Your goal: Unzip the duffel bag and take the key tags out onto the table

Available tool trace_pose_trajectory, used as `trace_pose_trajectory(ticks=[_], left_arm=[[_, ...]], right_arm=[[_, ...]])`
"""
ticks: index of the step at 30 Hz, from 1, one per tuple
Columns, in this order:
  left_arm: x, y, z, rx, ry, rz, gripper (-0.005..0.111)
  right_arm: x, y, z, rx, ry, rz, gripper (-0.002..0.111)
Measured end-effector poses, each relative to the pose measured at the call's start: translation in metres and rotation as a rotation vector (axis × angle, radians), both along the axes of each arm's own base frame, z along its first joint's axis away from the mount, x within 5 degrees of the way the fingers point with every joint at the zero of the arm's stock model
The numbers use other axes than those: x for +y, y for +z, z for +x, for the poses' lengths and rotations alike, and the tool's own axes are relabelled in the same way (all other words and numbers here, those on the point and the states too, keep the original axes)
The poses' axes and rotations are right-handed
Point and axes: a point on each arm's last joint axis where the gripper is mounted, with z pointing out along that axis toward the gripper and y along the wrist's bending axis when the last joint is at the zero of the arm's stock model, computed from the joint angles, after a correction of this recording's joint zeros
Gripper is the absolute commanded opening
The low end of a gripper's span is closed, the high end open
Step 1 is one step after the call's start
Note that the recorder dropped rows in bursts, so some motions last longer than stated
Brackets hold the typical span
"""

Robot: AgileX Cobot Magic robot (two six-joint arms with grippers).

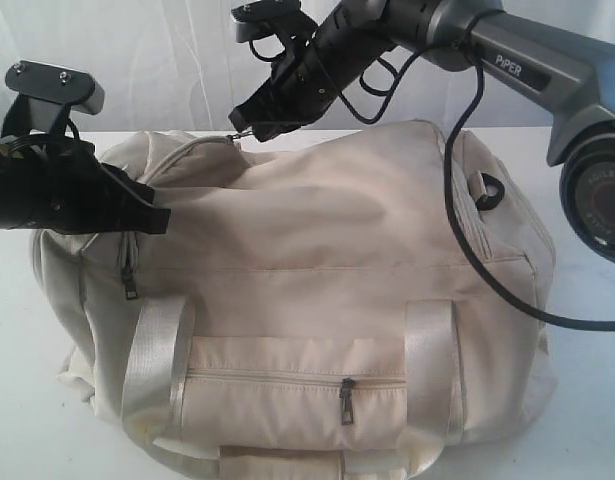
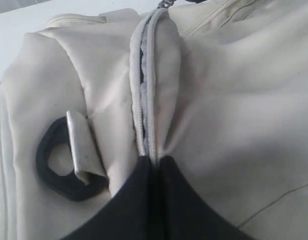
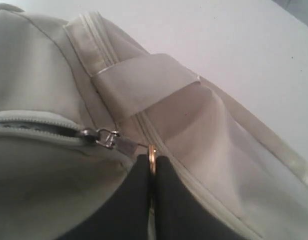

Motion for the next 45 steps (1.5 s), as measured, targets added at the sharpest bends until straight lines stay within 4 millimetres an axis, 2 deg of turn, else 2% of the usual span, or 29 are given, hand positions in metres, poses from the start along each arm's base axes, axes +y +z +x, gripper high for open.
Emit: trace_pose_trajectory(ticks=[15, 22, 33, 45], left_arm=[[0.000, 0.000, 0.000, -0.002, -0.002, 0.003, 0.000], [-0.002, -0.008, 0.004, 0.022, 0.000, 0.015, 0.000], [-0.002, -0.008, 0.004, 0.018, 0.001, 0.014, 0.000], [-0.002, -0.008, 0.004, 0.018, 0.001, 0.014, 0.000]], right_arm=[[-0.039, -0.003, 0.017, 0.092, -0.074, -0.045, 0.000], [-0.061, 0.012, 0.018, 0.075, -0.108, -0.112, 0.000], [-0.094, 0.041, 0.017, 0.078, -0.158, -0.114, 0.000], [-0.141, 0.050, 0.027, 0.109, -0.254, -0.143, 0.000]])
